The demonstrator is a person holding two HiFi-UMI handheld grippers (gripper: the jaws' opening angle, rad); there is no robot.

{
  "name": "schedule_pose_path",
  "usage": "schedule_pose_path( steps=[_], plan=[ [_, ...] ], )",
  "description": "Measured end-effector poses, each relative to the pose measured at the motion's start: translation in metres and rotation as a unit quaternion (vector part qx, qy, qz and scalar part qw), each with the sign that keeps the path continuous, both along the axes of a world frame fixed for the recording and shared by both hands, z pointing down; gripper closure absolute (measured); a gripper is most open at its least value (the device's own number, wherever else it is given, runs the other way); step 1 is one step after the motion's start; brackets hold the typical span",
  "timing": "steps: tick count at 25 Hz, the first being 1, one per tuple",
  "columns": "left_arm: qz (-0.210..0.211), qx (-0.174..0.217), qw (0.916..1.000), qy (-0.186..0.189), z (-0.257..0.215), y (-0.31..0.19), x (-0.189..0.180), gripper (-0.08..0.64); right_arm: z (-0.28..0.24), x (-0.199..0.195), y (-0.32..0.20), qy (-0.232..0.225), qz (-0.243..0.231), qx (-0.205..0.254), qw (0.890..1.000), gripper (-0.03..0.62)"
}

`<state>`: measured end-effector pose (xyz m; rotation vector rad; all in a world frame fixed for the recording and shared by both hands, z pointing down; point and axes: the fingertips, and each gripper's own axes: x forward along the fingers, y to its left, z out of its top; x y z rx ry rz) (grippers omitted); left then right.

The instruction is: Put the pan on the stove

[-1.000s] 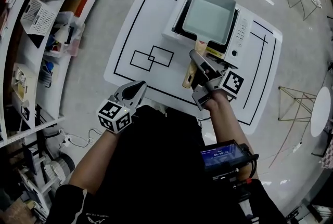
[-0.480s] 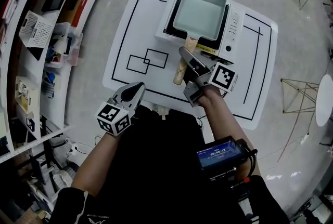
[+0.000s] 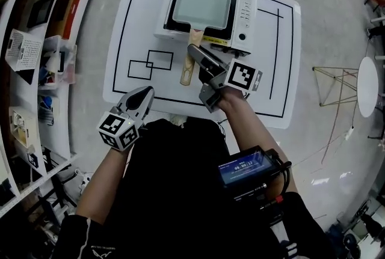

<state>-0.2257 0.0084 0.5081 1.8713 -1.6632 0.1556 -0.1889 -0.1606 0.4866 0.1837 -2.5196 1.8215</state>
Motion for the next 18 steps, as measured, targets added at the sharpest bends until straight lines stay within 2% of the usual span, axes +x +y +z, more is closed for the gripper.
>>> schedule_pose_path(
  steps=[11,15,18],
  plan=[
    [0.030,0.022,0.9993,0.011,0.000,0.009,-0.007,0.551,-0.013,0.032,0.010,0.025,0.043,0.067,0.997,0.380],
    [0.037,0.035,0.9986,0.015,-0.005,0.011,-0.008,0.551,-0.018,0.052,0.015,0.036,0.073,0.080,0.994,0.437],
    [0.046,0.051,0.9975,0.015,-0.012,0.010,-0.007,0.551,-0.021,0.069,0.020,0.052,0.094,0.101,0.989,0.503]
  ],
)
